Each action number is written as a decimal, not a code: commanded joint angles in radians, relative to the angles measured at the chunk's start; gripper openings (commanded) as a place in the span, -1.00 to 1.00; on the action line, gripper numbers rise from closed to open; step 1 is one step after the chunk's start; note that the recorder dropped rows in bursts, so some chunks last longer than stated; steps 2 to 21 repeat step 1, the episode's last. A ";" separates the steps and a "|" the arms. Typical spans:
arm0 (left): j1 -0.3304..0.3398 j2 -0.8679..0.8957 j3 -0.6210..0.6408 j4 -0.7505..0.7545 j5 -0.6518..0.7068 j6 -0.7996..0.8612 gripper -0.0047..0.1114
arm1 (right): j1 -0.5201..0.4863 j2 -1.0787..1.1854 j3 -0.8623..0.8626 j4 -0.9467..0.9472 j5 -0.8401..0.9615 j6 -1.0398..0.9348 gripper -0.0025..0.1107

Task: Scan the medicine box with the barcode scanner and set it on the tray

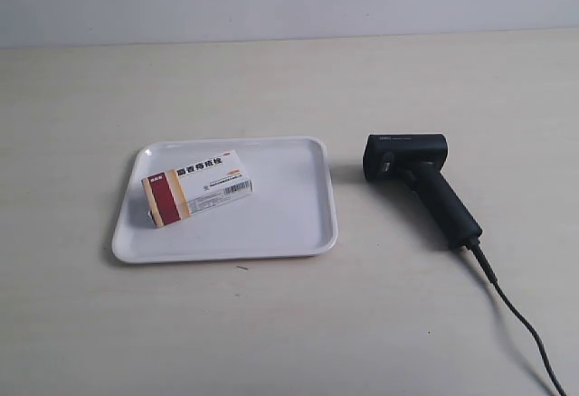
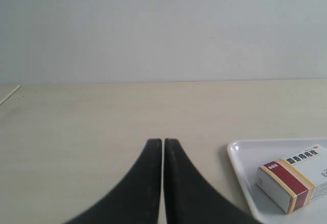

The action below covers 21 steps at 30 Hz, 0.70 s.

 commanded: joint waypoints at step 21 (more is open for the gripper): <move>0.000 -0.006 0.000 0.001 0.004 0.003 -0.85 | -0.005 -0.006 0.005 -0.001 -0.002 -0.009 -0.95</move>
